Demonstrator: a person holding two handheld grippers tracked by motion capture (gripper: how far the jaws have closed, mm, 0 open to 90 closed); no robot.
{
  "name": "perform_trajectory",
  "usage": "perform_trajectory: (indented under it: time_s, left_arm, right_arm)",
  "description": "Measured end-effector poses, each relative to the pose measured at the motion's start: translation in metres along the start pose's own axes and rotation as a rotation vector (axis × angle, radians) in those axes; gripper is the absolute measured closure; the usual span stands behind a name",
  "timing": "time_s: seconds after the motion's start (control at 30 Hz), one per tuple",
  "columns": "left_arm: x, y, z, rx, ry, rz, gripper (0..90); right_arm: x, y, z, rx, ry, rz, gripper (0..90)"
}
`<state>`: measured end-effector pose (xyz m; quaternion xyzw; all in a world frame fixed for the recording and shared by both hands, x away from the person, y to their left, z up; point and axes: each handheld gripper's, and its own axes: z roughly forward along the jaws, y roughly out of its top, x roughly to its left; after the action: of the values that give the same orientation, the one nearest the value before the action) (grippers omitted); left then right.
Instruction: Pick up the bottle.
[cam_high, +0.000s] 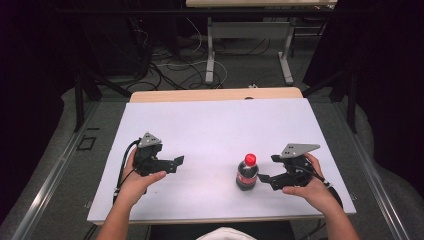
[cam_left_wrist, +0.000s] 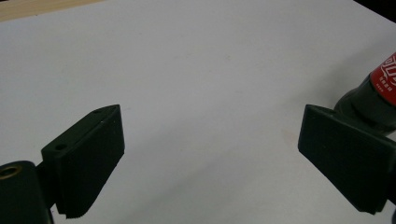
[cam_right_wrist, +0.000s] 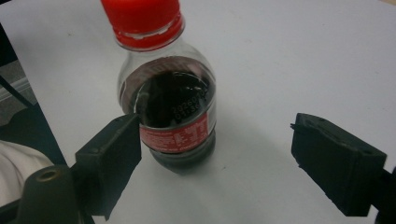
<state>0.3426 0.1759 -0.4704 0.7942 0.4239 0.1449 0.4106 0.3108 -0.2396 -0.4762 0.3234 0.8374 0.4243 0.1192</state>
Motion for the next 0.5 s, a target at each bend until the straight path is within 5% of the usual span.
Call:
perform_trajectory:
  time_s: [0.5]
  left_arm:
    - [-0.001, -0.001, 0.002, -0.001, -0.003, 0.001, 7.7]
  right_arm:
    - [0.013, -0.002, 0.029, -0.001, 0.035, -0.007, 15.2]
